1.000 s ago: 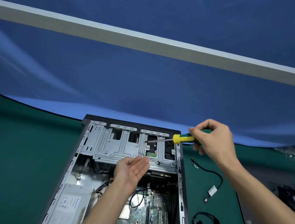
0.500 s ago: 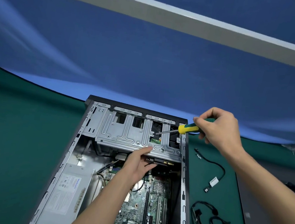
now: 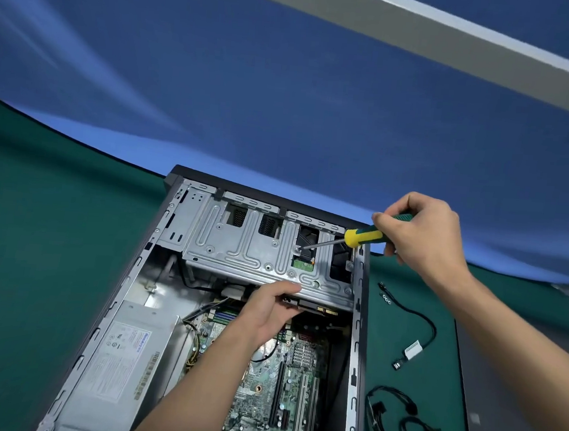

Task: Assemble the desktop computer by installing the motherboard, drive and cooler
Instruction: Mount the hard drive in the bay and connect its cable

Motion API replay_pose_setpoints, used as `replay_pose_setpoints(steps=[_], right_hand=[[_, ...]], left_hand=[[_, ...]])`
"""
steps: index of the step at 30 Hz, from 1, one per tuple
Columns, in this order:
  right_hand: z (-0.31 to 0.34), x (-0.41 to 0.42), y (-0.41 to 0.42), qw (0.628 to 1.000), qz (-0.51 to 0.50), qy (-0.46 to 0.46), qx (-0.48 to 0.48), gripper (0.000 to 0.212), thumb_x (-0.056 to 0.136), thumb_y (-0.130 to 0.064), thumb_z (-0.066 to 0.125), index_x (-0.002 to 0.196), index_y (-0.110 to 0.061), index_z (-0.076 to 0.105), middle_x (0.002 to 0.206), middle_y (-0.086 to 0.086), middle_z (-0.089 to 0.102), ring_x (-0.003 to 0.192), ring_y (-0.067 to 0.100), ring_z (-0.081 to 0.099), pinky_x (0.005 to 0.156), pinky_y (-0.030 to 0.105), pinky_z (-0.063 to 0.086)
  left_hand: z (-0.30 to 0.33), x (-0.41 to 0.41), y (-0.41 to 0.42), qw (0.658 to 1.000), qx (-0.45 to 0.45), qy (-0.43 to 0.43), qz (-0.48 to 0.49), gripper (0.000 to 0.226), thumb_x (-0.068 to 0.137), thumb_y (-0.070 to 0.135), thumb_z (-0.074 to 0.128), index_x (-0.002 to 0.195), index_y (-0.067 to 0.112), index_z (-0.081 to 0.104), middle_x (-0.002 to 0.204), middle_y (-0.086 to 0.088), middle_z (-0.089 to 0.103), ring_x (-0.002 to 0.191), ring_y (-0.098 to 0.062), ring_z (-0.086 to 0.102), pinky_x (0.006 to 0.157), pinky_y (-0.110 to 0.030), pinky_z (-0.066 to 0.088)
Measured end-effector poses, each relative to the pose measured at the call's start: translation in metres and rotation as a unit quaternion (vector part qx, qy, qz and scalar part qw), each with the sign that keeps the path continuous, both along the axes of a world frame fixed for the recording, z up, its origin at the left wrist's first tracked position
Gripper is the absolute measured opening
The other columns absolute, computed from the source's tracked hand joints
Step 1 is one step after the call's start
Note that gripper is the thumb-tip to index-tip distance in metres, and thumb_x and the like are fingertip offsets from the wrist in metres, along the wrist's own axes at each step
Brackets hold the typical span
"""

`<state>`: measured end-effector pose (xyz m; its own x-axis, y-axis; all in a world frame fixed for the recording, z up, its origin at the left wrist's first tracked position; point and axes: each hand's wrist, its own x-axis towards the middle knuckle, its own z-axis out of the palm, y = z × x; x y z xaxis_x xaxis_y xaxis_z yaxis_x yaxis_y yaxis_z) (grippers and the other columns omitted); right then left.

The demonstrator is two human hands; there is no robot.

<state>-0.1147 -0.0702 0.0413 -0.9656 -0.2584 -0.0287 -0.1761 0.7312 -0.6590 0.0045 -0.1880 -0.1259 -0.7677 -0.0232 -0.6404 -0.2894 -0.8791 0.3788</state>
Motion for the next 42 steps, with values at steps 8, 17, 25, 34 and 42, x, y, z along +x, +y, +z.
replay_pose_setpoints(steps=[8,17,25,34,42], right_hand=[[0.004,-0.004,-0.003,1.0,0.008,0.001,0.027,0.011,0.079,-0.018,0.066,0.07,-0.014,0.06,0.054,0.002,0.062,0.029,0.005,0.047,0.042,0.026,0.044],[0.007,-0.006,-0.01,0.998,0.025,0.013,0.052,0.011,0.079,-0.018,0.065,0.07,-0.015,0.06,0.052,0.003,0.062,0.029,0.007,0.046,0.037,0.021,0.042],[0.013,-0.003,-0.023,0.995,0.059,0.018,0.077,0.01,0.079,-0.019,0.064,0.071,-0.015,0.059,0.049,-0.001,0.061,0.029,0.006,0.046,0.033,0.018,0.035],[0.044,0.0,-0.048,0.973,0.168,-0.108,0.118,0.02,0.083,-0.019,0.055,0.096,-0.021,0.041,0.076,0.005,0.069,0.064,0.028,0.069,0.07,0.047,0.057],[0.048,0.012,-0.073,0.916,0.162,0.079,0.358,0.036,0.096,-0.044,0.042,0.086,-0.009,0.042,0.073,0.005,0.049,0.065,0.027,0.049,0.048,0.029,0.028]], left_hand=[[0.002,0.001,0.0,1.0,-0.003,0.006,0.005,0.009,0.083,-0.009,0.053,0.089,-0.004,0.057,0.088,-0.016,0.061,0.082,-0.028,0.061,0.086,-0.042,0.051],[0.005,0.003,0.0,1.0,-0.001,0.012,0.008,0.007,0.084,-0.008,0.052,0.089,-0.004,0.056,0.082,-0.014,0.065,0.077,-0.025,0.064,0.073,-0.035,0.056],[0.002,0.003,-0.001,1.0,-0.001,0.015,0.015,0.007,0.083,-0.009,0.054,0.086,-0.004,0.058,0.077,-0.014,0.069,0.07,-0.023,0.068,0.066,-0.032,0.057],[0.003,0.001,0.004,0.999,0.006,0.016,0.05,0.019,0.084,-0.009,0.05,0.101,-0.008,0.059,0.097,-0.021,0.064,0.082,-0.026,0.062,0.071,-0.032,0.058],[-0.003,0.0,0.002,0.999,-0.013,0.008,0.036,0.022,0.079,-0.01,0.054,0.099,-0.002,0.06,0.105,-0.018,0.063,0.098,-0.03,0.059,0.075,-0.036,0.053]])
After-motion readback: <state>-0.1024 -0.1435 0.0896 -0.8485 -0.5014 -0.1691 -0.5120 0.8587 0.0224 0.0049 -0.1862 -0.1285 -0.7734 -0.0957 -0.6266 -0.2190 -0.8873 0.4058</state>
